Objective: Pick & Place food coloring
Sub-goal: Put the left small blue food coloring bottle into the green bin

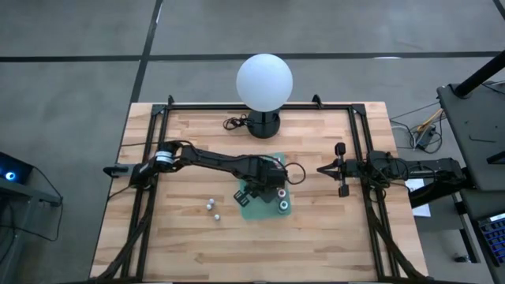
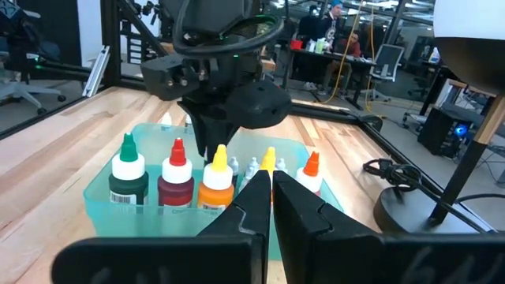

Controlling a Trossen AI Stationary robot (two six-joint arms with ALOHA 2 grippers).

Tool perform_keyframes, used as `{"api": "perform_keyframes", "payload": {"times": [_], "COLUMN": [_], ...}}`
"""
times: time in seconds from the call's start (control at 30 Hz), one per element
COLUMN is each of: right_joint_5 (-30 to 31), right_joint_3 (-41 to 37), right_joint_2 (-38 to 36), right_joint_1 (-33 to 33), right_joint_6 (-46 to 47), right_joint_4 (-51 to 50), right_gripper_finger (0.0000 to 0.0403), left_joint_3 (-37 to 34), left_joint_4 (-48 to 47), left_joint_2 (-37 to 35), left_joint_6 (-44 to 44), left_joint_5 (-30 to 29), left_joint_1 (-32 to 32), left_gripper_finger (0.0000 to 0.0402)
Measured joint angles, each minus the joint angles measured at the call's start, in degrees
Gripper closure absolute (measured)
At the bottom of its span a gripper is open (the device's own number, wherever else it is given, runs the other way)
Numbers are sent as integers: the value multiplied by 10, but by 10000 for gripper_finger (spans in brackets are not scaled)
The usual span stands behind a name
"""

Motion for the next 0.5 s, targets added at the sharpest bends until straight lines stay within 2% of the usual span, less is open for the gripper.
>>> {"api": "perform_keyframes", "payload": {"times": [0.5], "right_joint_5": [0], "right_joint_3": [0], "right_joint_2": [0], "right_joint_1": [0], "right_joint_6": [-1], "right_joint_4": [0], "right_gripper_finger": [394], "left_joint_3": [-42], "left_joint_4": [48], "left_joint_2": [0], "left_joint_6": [-8], "left_joint_5": [13], "left_joint_1": [-4], "left_gripper_finger": [360]}}
